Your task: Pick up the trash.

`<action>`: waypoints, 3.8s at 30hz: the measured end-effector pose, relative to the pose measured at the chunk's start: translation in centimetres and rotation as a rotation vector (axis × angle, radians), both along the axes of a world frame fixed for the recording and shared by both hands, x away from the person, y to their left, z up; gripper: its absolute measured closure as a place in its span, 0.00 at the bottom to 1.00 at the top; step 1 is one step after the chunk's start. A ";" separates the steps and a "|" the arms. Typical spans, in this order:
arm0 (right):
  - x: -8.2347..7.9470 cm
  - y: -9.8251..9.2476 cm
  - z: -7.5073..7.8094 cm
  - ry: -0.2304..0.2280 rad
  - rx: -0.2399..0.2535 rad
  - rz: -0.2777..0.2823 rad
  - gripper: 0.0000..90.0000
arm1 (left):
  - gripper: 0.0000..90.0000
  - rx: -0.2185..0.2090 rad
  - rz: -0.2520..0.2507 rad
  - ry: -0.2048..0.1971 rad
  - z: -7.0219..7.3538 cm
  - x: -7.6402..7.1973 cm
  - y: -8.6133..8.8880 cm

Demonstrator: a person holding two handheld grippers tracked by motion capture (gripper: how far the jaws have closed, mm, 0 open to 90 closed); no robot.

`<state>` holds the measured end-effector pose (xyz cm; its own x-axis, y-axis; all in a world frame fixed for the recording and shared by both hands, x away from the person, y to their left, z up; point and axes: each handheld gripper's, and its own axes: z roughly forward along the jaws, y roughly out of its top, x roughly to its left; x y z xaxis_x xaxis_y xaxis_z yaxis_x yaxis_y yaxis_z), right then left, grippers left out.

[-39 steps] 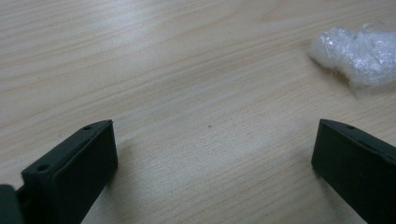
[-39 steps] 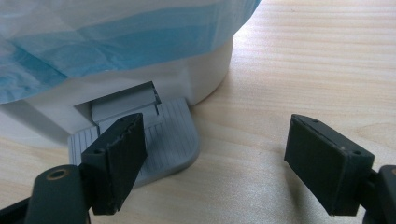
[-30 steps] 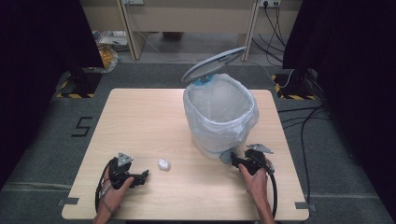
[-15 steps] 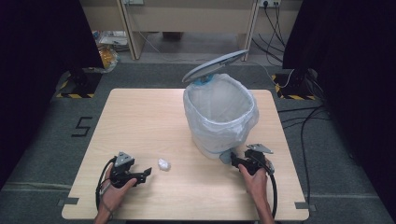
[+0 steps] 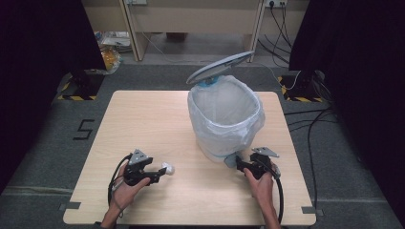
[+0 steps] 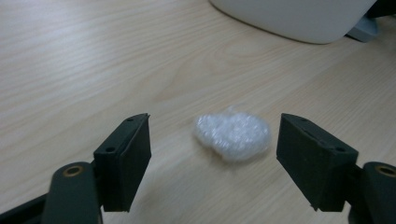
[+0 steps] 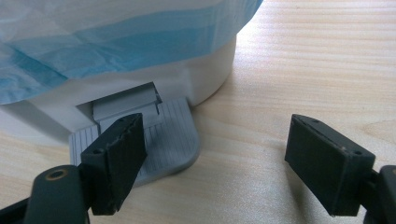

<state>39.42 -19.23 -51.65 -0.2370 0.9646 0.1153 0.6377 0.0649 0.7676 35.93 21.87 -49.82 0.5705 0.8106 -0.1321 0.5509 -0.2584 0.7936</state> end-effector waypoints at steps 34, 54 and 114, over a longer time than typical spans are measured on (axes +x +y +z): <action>0.0 -0.1 -0.1 0.016 0.026 0.013 0.22 | 0.49 0.034 -0.030 0.013 1.1 1.7 -2.4; -0.1 0.0 -0.1 0.016 0.029 0.016 0.22 | 0.49 -0.106 -0.115 -0.091 10.6 3.1 -3.3; -0.1 0.0 -0.1 0.016 0.030 0.026 0.22 | 0.50 -0.216 -0.235 -0.175 21.8 7.5 -10.9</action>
<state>39.31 -19.18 -51.72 -0.2595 0.9543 0.1484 0.6483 0.0583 0.7592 43.46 10.93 -27.98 0.7669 0.6189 -0.1699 0.3472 -0.1774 0.9208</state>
